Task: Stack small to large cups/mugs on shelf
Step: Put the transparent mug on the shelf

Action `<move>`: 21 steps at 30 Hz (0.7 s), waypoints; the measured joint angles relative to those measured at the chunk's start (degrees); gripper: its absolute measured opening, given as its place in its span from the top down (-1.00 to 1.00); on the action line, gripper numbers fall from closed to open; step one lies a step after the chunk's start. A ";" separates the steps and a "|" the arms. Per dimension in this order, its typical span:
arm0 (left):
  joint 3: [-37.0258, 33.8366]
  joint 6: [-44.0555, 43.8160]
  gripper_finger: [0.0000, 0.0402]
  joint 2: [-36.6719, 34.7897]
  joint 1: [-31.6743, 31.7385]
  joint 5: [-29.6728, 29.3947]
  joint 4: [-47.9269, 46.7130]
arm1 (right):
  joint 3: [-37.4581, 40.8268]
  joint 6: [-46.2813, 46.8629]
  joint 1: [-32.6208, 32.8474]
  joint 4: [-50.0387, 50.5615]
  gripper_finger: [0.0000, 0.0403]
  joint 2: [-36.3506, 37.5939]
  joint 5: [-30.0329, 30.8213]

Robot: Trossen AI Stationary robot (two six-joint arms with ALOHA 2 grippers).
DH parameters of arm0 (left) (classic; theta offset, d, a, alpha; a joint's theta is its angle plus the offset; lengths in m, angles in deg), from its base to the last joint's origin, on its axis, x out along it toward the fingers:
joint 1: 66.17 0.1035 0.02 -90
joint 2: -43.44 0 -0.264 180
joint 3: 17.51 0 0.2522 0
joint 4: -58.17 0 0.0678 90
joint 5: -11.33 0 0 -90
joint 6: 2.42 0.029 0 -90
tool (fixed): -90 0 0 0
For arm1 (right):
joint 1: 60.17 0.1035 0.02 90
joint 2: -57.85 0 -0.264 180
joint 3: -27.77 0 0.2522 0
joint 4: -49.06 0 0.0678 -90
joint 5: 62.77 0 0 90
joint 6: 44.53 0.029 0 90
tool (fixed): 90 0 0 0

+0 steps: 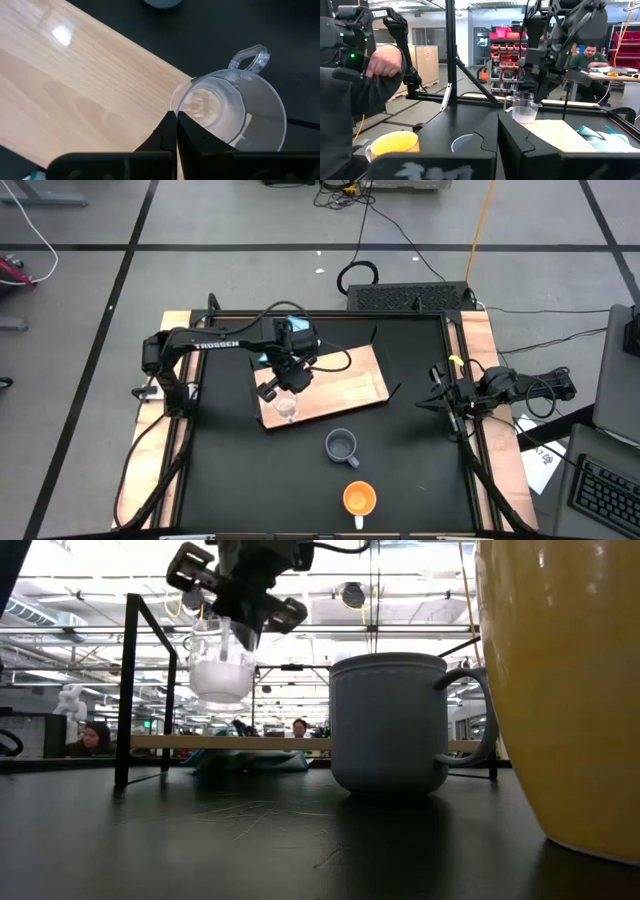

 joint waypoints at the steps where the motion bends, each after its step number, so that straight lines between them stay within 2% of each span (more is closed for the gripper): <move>1: -0.44 -0.31 1.00 0.00 -0.13 -0.41 0.03 | 0.00 0.00 0.00 0.00 1.00 -0.01 0.00; 8: -2.74 -1.90 1.00 0.00 -1.30 -5.61 3.09 | 0.00 0.00 0.02 0.00 1.00 -0.01 0.00; 21: -3.13 -2.33 1.00 0.00 -1.50 -8.65 4.34 | 0.00 0.00 0.01 0.00 1.00 -0.01 0.00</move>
